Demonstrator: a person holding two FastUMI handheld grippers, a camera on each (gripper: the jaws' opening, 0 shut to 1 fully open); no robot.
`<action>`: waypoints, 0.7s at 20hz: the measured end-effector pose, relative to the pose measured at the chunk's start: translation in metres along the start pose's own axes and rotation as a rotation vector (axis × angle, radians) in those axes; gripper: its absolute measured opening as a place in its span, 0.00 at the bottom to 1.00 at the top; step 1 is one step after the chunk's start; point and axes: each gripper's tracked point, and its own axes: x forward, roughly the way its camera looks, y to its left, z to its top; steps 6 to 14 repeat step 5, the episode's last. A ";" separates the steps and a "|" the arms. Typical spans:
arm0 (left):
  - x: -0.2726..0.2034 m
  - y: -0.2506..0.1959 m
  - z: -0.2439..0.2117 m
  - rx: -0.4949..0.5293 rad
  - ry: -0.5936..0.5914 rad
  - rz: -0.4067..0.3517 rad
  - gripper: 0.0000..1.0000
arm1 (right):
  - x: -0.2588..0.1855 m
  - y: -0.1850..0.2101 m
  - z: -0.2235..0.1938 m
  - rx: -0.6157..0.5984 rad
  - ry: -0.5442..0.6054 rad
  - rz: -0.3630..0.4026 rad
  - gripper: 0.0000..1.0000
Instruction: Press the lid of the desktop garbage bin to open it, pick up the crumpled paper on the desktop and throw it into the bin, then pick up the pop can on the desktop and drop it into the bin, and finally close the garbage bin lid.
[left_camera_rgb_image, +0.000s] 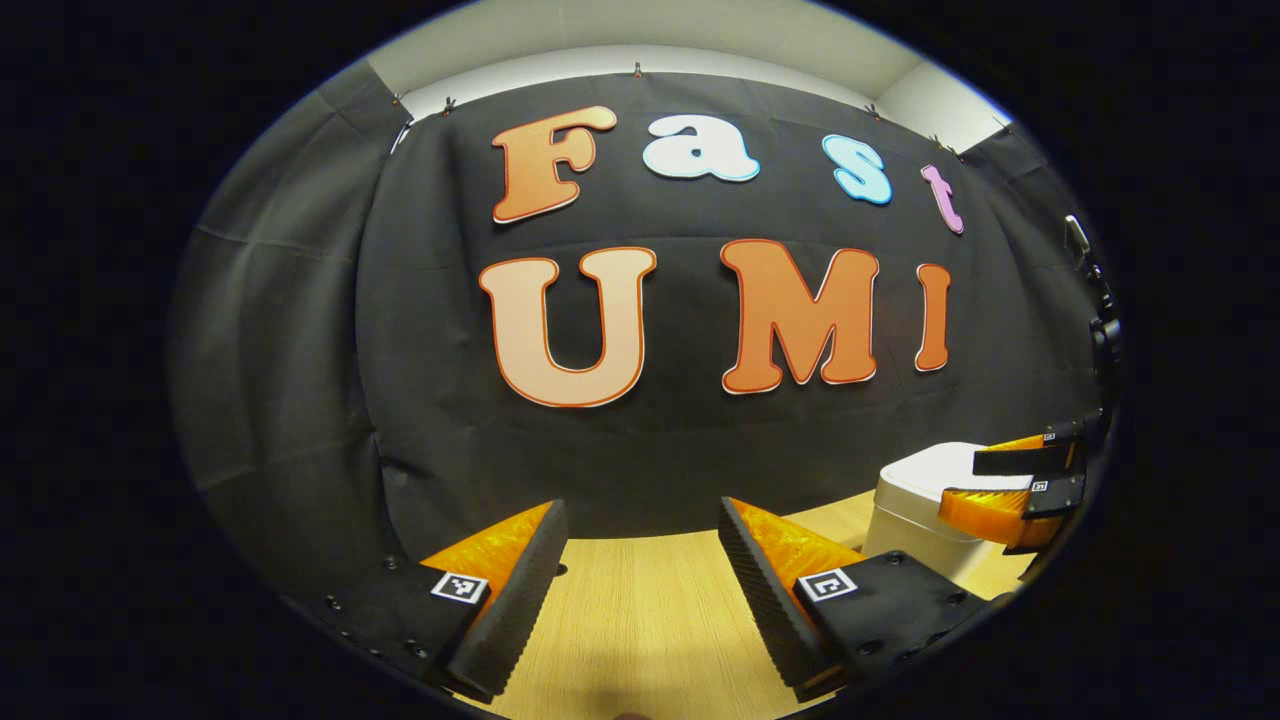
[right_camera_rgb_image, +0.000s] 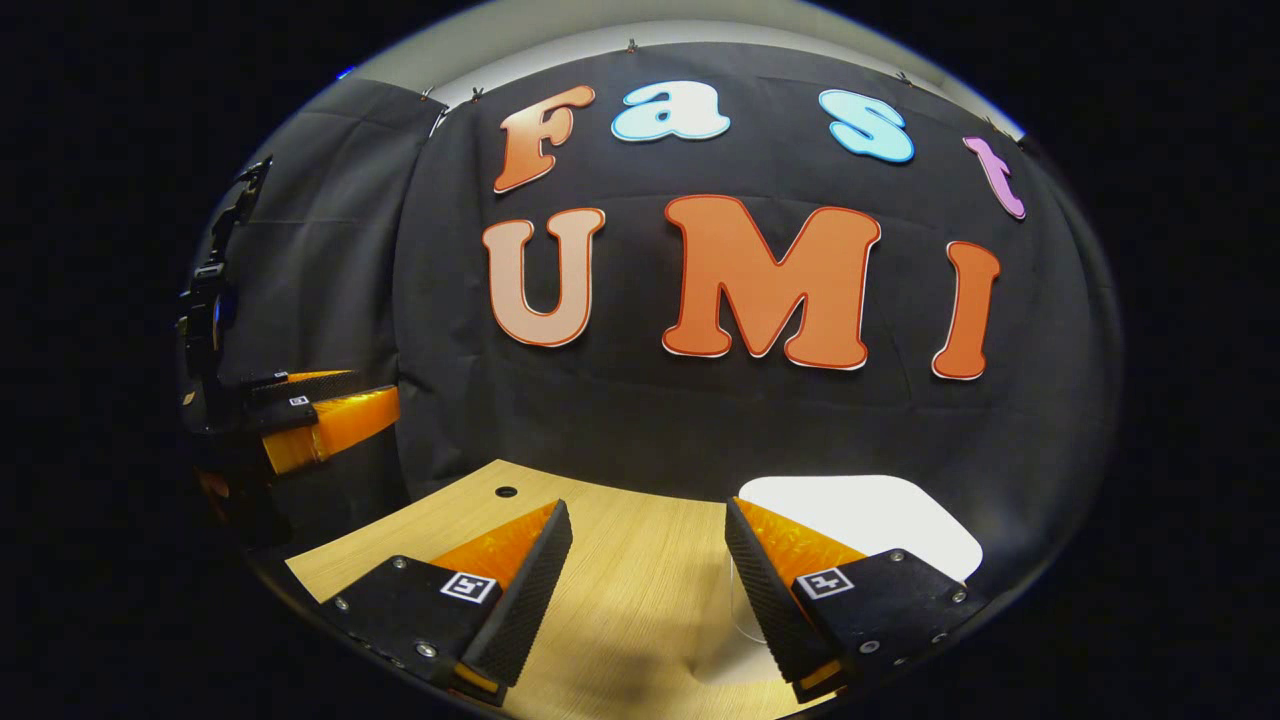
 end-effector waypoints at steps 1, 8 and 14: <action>-0.001 0.001 0.003 0.004 -0.006 0.002 0.97 | 0.001 0.001 0.001 0.000 0.000 -0.001 0.93; 0.000 0.004 0.004 0.004 -0.013 -0.009 0.96 | 0.001 0.004 0.007 0.000 -0.017 -0.016 0.93; 0.000 0.004 0.004 0.004 -0.013 -0.009 0.96 | 0.001 0.004 0.007 0.000 -0.017 -0.016 0.93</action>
